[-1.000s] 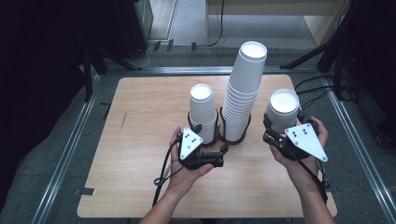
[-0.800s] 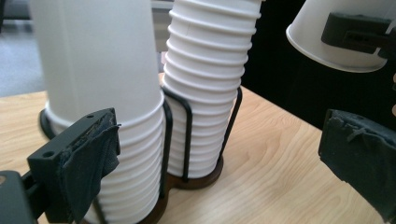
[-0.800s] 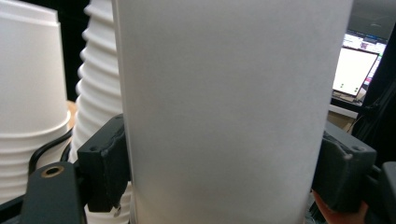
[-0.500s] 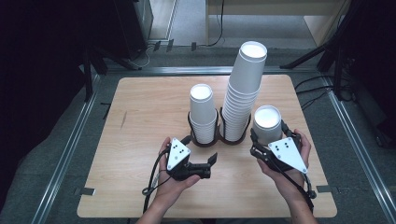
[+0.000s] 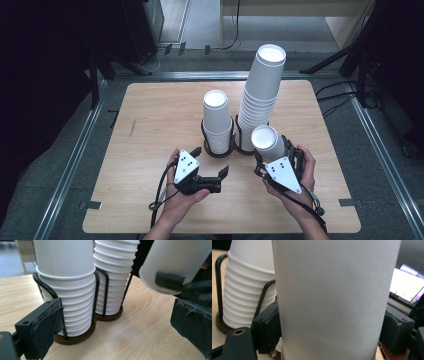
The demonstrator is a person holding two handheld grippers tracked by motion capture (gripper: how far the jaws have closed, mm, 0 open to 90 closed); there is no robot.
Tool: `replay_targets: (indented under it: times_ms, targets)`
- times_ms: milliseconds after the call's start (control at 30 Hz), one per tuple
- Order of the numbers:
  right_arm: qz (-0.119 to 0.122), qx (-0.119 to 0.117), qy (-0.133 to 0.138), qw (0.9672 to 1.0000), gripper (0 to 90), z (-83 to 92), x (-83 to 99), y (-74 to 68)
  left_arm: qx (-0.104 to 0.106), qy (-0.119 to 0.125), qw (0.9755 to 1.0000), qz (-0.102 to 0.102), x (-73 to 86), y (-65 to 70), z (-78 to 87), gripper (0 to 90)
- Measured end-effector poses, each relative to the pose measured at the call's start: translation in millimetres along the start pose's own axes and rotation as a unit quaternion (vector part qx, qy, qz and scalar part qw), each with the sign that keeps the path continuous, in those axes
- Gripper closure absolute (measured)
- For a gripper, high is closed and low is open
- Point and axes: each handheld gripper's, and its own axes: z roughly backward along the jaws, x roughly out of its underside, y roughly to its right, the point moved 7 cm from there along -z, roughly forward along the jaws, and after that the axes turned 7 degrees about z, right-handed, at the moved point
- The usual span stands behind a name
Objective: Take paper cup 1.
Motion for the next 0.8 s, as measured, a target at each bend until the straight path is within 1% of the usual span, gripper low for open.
replay_targets:
  times_ms: [33,133,167,200,233,333,400,467,567,600,633,667,700,733,800]
  targets:
    - [0.015,0.003,0.0,0.9999,17.6,-0.4,0.9,-2.6,0.001,0.0,1.0,0.0,0.2,0.2,-0.2,0.0]
    - [0.037,0.003,0.001,0.9993,17.6,-0.9,2.5,-8.7,0.007,-0.002,1.0,0.004,0.6,1.7,-0.5,0.0]
    - [0.037,0.003,0.001,0.9993,17.6,-0.9,2.5,-8.7,0.007,-0.002,1.0,0.004,0.6,1.7,-0.5,0.0]
    - [0.053,0.002,0.004,0.9986,17.7,-0.8,3.2,-13.2,0.007,-0.002,1.0,0.003,0.8,1.9,-0.7,0.0]
    - [0.061,0.002,0.005,0.9981,17.8,-0.7,3.6,-15.4,0.013,-0.005,0.9999,0.005,1.2,2.4,-0.9,0.0]
    - [0.086,0.001,0.009,0.9962,18.0,-0.2,4.9,-22.2,0.017,-0.007,0.9998,0.007,1.9,2.9,-1.6,0.0]
    - [0.111,0.002,0.014,0.9937,18.1,0.3,5.5,-28.1,0.018,-0.008,0.9998,0.007,1.9,3.3,-1.5,0.0]
    - [0.128,0.004,0.016,0.9916,18.3,0.7,5.7,-32.4,0.021,-0.009,0.9997,0.009,2.2,4.2,-1.6,0.0]
    - [0.157,0.008,0.016,0.9874,18.4,1.2,6.4,-38.3,0.025,-0.013,0.9996,0.006,3.3,5.9,-2.2,0.0]
    - [0.169,0.009,0.017,0.9855,18.5,1.2,6.8,-40.7,0.026,-0.014,0.9995,0.006,3.8,6.5,-2.5,0.0]
    - [0.169,0.009,0.017,0.9855,18.5,1.2,6.8,-40.7,0.026,-0.014,0.9995,0.006,3.8,6.5,-2.5,0.0]
    - [0.189,0.011,0.019,0.9818,18.6,1.3,7.6,-43.9,0.027,-0.016,0.9995,0.004,4.3,7.0,-3.0,0.0]
    - [0.194,0.011,0.019,0.9807,18.6,1.2,7.9,-45.1,0.027,-0.016,0.9995,0.004,4.3,7.0,-3.0,0.0]
    - [0.194,0.011,0.019,0.9807,18.6,1.2,7.9,-45.1,0.028,-0.017,0.9994,0.005,4.5,7.0,-3.2,0.0]
    - [0.209,0.012,0.021,0.9777,18.7,1.3,8.9,-48.0,0.029,-0.019,0.9994,0.004,5.1,7.1,-3.4,0.0]
